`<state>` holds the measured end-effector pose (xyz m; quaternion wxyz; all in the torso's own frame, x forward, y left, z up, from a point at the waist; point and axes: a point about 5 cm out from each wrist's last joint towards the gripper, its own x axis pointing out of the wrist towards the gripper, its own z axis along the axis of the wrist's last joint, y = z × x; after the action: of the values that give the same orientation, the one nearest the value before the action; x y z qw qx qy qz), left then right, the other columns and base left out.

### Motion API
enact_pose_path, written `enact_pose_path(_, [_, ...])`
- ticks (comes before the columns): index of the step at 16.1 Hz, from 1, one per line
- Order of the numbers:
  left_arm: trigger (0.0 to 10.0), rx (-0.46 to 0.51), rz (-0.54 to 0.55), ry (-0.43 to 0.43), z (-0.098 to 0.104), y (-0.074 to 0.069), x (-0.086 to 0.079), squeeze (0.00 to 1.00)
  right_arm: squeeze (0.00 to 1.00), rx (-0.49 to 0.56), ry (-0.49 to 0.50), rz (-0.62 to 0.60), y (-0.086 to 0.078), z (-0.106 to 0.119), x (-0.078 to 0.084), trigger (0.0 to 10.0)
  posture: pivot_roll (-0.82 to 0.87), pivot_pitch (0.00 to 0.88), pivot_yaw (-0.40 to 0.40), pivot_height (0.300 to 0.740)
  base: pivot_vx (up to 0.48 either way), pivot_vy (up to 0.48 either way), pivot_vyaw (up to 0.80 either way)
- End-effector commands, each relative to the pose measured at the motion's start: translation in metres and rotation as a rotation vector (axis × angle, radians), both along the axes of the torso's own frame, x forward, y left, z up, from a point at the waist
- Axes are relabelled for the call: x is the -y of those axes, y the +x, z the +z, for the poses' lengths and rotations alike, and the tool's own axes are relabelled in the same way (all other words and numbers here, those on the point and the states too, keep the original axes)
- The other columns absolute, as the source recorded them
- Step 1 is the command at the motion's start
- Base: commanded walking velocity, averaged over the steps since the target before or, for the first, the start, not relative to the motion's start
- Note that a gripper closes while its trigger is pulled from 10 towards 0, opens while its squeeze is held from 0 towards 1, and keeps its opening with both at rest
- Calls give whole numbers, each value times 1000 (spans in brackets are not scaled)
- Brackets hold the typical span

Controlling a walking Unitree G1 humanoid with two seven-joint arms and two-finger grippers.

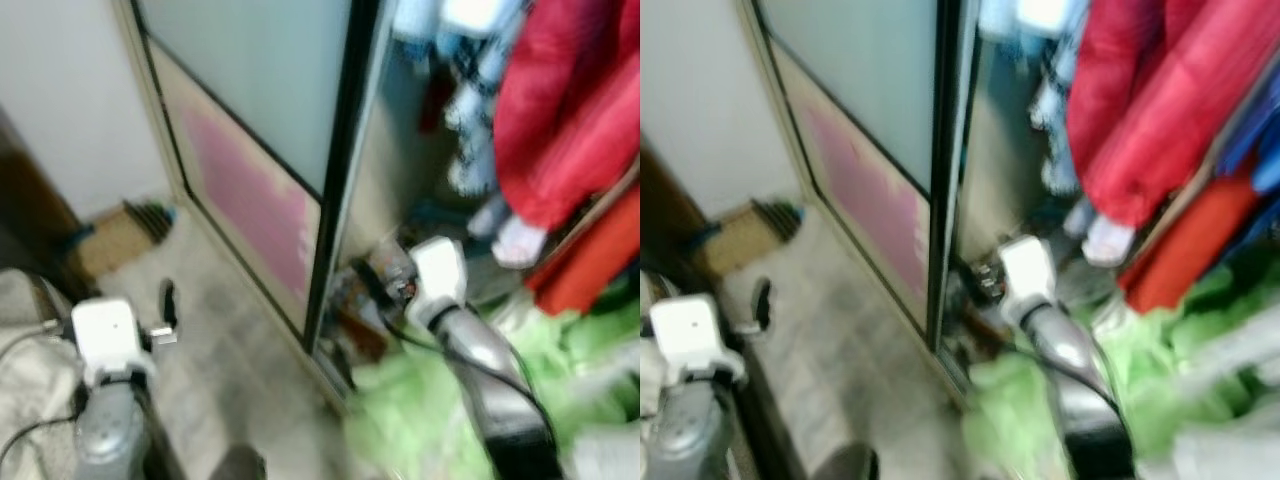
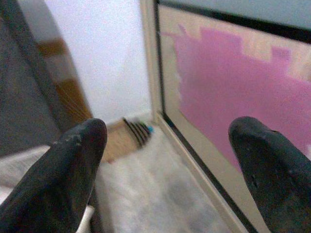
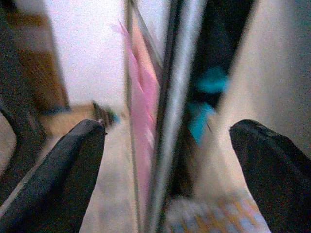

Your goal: Clean up the room

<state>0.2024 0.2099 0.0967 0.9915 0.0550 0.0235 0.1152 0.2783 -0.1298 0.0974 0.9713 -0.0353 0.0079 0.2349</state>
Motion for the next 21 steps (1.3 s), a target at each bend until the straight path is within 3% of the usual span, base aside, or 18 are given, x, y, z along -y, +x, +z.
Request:
enact_pose_path(1, [10000,4,-38,-2,2,3,5,0,0,-18,-24,-62,-2,-8,11,10000,50,0,-17,740,0,0,494])
enact_pose_path(2, [10000,21,-68,6,9,12,5,0,0,-5,-21,-81,-1,-8,6,10000,50,0,-1,740,0,0,0])
enact_pose_path(5, [10000,44,-114,7,14,18,7,0,0,6,-48,-125,1,-8,12,10000,30,0,-20,740,0,0,0])
enact_pose_path(7, [10000,47,-62,64,18,9,-6,0,0,-2,-92,-168,-3,-15,24,10000,18,0,-22,740,0,0,275])
enact_pose_path(8, [10000,25,-46,53,14,6,-9,0,0,-14,-101,-194,-5,-20,30,10000,16,0,-16,740,0,0,725])
enact_pose_path(10, [10000,-67,-94,37,-4,-3,-1,0,0,-38,-112,-252,-8,-27,39,10000,3,0,1,740,0,0,800])
enact_pose_path(12, [10000,-93,-118,8,-13,-8,10,0,0,-16,-109,-285,-7,-24,41,10000,0,0,7,740,0,0,800])
enact_pose_path(14, [10000,-34,-99,8,-4,-2,18,0,0,16,-120,-266,-1,-18,38,10000,2,0,-4,740,0,0,800])
enact_pose_path(19, [10000,-13,-70,35,0,-13,15,0,0,1,-115,-233,2,-18,34,10000,34,0,-42,740,0,0,800])
enact_pose_path(21, [10000,-13,-56,-1,1,-13,17,0,0,1,-114,-233,1,-19,34,10000,41,0,-39,740,0,0,800])
